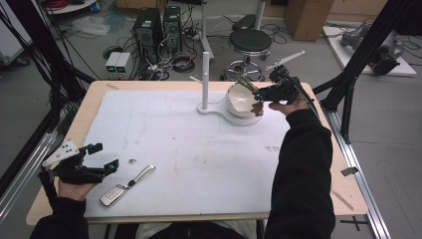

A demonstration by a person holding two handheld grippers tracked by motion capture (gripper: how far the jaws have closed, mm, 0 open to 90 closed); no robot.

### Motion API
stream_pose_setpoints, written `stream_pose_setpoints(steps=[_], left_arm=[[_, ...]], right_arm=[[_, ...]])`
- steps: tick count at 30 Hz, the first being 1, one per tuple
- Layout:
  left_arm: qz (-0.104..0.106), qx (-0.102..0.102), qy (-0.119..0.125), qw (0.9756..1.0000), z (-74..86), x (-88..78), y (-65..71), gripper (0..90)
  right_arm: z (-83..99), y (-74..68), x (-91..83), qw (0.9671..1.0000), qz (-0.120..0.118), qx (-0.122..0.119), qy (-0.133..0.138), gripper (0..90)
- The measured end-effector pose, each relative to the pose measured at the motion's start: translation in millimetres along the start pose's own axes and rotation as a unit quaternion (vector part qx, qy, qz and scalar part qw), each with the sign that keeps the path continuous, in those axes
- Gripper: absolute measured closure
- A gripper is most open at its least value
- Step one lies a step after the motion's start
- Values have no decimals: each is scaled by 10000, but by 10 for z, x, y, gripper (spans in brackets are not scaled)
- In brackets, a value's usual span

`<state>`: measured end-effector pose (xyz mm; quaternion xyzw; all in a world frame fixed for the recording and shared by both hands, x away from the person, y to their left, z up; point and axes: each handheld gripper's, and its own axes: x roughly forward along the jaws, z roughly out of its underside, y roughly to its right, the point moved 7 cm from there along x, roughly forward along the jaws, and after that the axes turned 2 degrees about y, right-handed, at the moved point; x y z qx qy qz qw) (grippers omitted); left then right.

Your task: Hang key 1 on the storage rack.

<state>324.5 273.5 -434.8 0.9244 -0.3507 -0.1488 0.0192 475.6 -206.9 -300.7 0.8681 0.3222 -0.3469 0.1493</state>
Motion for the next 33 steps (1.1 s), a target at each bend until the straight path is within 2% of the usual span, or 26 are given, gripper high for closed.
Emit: stream_pose_setpoints(steps=[7,8,9,10,11,13,14,17,22,23,24,29,33], left_arm=[[-7,-6,18,10000,-2,-4,-6,45],[-7,-6,13,10000,-2,-5,-7,45],[-3,-14,24,10000,-3,-5,-8,45],[-3,-14,21,10000,-3,-8,-12,45],[-7,-21,40,10000,-5,-10,-13,45],[-7,-19,47,10000,-6,-11,-20,46],[-5,-21,47,10000,-6,-10,-22,46],[17,-24,51,10000,-6,-1,-20,46],[32,-17,57,10000,-6,-1,-20,46],[28,-11,61,10000,-7,-6,-23,46],[33,-13,65,10000,-8,-9,-24,46],[30,-30,88,10000,-9,-12,-25,46],[23,-28,84,10000,-7,-20,-29,46]], right_arm=[[-208,-162,99,9998,-35,-198,47,724],[-272,-217,125,9995,-52,-298,12,724],[-272,-217,125,9995,-52,-298,12,724],[-365,-279,149,9992,-64,-394,27,723],[-365,-279,149,9992,-64,-394,27,723],[-437,-336,173,9984,-49,-564,-48,723],[-525,-408,187,9975,-52,-707,-54,723],[-616,-476,197,9968,-81,-795,-7,723],[-763,-607,303,9945,-9,-1042,-128,722],[-763,-607,303,9945,-9,-1042,-128,721],[-755,-631,373,9932,66,-1133,-253,721],[-746,-661,502,9926,158,-1143,-376,719],[-721,-634,607,9914,375,-1132,-541,716]])
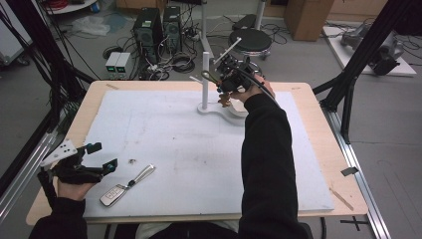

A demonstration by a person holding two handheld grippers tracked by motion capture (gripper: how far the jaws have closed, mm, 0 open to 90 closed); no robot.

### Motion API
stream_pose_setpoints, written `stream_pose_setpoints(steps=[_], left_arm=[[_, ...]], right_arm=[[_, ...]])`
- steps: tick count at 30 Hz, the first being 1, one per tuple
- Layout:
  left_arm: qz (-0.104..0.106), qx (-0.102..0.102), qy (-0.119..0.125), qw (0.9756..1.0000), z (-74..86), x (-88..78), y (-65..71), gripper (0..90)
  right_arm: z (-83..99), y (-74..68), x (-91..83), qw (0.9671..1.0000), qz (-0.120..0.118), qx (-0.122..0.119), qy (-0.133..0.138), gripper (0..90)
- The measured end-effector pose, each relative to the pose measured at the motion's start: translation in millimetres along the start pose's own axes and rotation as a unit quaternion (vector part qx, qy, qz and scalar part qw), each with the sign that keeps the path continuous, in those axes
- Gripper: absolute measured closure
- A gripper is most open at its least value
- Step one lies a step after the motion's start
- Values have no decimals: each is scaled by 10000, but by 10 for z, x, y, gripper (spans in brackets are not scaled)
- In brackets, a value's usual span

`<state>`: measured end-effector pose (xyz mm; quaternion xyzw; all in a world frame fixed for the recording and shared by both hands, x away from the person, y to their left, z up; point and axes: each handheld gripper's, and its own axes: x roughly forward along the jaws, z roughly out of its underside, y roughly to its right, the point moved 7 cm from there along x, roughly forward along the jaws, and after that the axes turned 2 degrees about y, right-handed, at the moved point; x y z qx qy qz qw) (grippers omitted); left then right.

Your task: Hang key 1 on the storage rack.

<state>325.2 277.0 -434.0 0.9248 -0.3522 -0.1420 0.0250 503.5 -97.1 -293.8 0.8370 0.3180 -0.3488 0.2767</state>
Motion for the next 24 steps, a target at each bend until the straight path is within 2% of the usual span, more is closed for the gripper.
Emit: stream_pose_setpoints(steps=[1,10,16,17,20,24], left_arm=[[2,3,-7,10000,2,-2,-2,45],[-3,-8,-31,10000,13,-20,-3,45],[8,-13,-40,10000,19,-6,-16,45],[16,-20,-32,10000,19,-2,-13,45],[15,-17,-40,10000,19,2,-15,46],[17,-18,-39,10000,19,-1,-8,45]], right_arm=[[-3,0,47,9999,93,-18,-51,716],[-22,-45,199,9998,122,43,-156,713],[44,-56,377,9992,36,376,-145,706],[70,-73,453,9989,58,403,-218,702],[64,-86,521,9988,100,429,-217,699],[76,-95,678,9973,43,725,-140,693]])
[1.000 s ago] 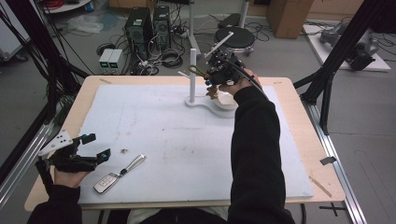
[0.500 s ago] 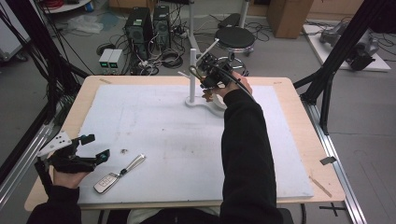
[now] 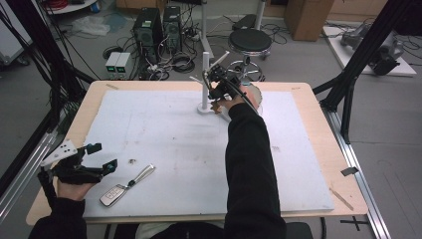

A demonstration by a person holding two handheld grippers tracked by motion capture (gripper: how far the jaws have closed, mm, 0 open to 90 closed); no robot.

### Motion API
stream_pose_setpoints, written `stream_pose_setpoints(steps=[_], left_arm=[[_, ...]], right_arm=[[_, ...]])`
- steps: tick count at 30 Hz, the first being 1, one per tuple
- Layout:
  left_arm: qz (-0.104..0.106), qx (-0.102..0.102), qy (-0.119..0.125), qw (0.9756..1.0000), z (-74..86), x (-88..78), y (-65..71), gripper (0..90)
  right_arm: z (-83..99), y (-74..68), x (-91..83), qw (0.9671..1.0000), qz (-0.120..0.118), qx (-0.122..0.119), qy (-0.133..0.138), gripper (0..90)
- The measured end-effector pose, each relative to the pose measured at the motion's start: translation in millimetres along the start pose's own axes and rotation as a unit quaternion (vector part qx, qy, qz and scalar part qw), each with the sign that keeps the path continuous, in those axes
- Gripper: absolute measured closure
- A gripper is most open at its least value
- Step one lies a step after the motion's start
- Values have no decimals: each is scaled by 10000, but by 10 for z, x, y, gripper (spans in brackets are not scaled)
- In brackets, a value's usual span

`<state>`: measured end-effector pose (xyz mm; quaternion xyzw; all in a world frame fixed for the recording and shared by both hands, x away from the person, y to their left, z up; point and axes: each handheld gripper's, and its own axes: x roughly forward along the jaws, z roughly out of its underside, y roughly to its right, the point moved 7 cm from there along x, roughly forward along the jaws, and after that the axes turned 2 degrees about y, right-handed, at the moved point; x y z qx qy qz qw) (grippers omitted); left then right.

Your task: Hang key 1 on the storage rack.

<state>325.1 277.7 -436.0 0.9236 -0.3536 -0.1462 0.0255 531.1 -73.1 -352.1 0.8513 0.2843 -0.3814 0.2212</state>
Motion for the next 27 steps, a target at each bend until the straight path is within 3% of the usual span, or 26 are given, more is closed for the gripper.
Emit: stream_pose_setpoints(steps=[6,7,12,15,17,21,23,27], left_arm=[[-10,-2,-21,10000,10,-13,-18,45],[-9,-1,-21,10000,11,-16,-20,46],[-35,-9,-12,10000,13,-34,-19,45],[-34,-5,-21,10000,15,-35,-12,46],[-37,2,-32,10000,17,-33,-14,46],[-42,-6,-37,10000,21,-22,-17,45],[-45,2,-51,10000,24,-19,-20,45],[-47,10,-67,10000,25,-15,-21,45]], right_arm=[[-27,-35,141,9999,-93,44,55,677],[-16,-61,174,9996,-293,61,18,618],[29,-93,178,9995,-271,-118,-133,501],[44,-83,121,9995,-269,-66,-132,346],[92,-39,71,9994,-260,71,-207,139],[157,19,-11,9992,-285,23,-284,100],[216,76,-122,9992,-282,-121,-267,13],[274,131,-238,9990,-371,-81,-238,13]])
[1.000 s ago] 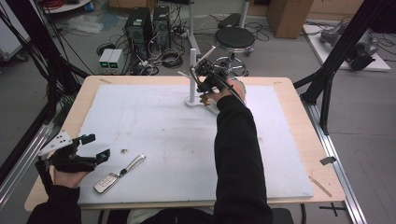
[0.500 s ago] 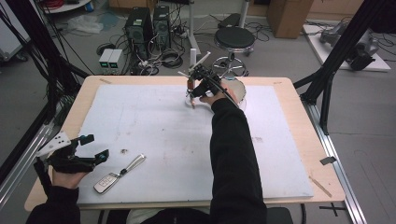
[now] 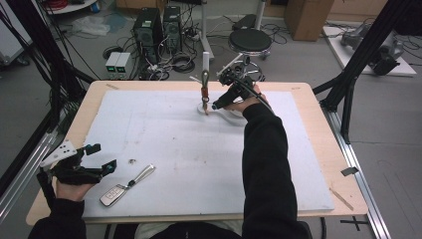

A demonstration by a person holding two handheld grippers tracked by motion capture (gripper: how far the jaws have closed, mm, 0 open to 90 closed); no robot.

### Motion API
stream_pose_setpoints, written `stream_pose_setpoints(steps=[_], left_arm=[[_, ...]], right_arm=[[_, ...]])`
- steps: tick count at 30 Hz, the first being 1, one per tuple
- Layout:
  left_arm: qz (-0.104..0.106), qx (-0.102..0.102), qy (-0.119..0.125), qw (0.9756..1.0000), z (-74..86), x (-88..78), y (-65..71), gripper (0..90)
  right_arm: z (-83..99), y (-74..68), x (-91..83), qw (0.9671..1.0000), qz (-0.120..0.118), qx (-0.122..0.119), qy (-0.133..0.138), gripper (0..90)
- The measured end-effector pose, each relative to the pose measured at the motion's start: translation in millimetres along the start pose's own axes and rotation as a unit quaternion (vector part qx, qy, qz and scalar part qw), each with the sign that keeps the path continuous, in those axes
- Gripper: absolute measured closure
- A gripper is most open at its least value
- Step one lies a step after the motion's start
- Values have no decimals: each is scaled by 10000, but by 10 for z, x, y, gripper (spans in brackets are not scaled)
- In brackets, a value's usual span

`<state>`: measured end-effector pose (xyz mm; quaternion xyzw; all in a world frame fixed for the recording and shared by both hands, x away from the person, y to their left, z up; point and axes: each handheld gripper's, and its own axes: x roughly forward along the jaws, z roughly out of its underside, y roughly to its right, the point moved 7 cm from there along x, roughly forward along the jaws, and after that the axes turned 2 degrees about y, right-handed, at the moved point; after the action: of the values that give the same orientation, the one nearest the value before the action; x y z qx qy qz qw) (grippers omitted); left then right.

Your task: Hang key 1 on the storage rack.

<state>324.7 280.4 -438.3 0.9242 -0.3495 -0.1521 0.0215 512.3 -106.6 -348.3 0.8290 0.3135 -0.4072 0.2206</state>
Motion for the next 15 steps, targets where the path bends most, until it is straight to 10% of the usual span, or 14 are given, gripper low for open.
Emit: stream_pose_setpoints(steps=[15], left_arm=[[11,-5,-12,10000,-3,26,2,45]], right_arm=[[335,64,-339,9994,24,51,350,12]])
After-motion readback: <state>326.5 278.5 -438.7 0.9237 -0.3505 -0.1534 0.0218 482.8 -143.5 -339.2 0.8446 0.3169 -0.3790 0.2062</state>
